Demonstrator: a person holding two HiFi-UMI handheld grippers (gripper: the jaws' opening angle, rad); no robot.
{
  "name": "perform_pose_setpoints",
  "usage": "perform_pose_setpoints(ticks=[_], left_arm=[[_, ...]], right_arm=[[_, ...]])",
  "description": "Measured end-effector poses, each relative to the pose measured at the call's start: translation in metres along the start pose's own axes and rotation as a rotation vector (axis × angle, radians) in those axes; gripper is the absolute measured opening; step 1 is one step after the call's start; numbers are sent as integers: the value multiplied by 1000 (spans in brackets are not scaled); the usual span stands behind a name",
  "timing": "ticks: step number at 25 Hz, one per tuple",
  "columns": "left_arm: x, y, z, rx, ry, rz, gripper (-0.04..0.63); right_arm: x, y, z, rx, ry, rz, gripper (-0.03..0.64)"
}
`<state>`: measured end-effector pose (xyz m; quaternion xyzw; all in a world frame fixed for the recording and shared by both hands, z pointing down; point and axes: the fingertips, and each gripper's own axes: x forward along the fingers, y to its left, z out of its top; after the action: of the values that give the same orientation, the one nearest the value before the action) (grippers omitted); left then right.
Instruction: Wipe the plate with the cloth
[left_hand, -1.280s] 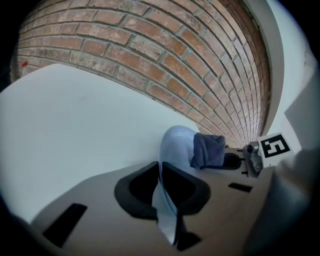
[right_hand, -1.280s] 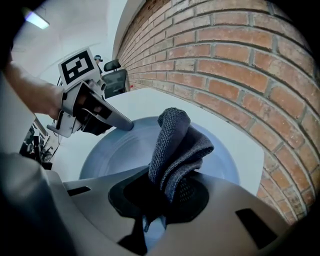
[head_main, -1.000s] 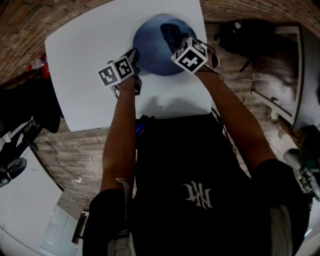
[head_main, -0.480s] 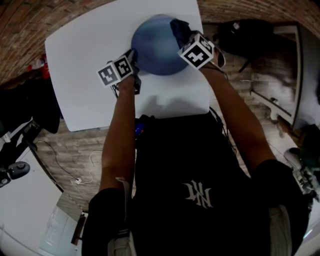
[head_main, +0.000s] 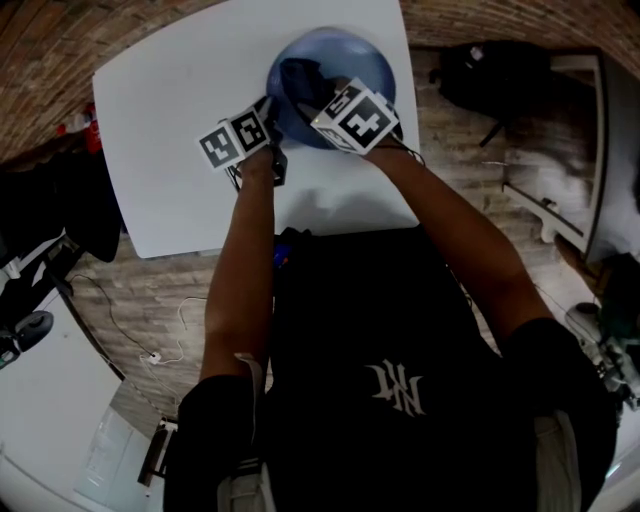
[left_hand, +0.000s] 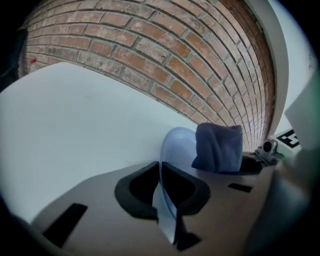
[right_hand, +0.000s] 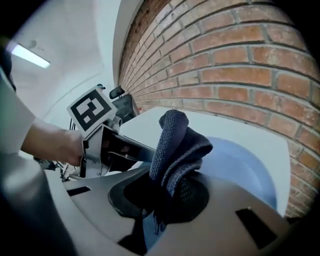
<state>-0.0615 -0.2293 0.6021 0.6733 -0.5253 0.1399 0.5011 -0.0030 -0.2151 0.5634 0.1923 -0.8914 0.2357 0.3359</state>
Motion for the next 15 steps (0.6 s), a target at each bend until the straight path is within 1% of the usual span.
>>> perform_pose_setpoints(ticks=[3,5,7,12,15], left_arm=[[0,0,-2,-9,-3,1,26],[-1,1,-2,-14,-6,3,25],[0,1,-1,-16,-9,5,25],[-1,2,-1,-15,-9,2,25],[-1,2,-1,-10,-9,3,25]], right_arm=[[21,16,-7,53,31,47,74],[30,17,-13,92,48,50,74],[35,14,-21,102,68,42,74],[41,13,-30,43,100,36,74],[42,21,-31,4,123,61,74]])
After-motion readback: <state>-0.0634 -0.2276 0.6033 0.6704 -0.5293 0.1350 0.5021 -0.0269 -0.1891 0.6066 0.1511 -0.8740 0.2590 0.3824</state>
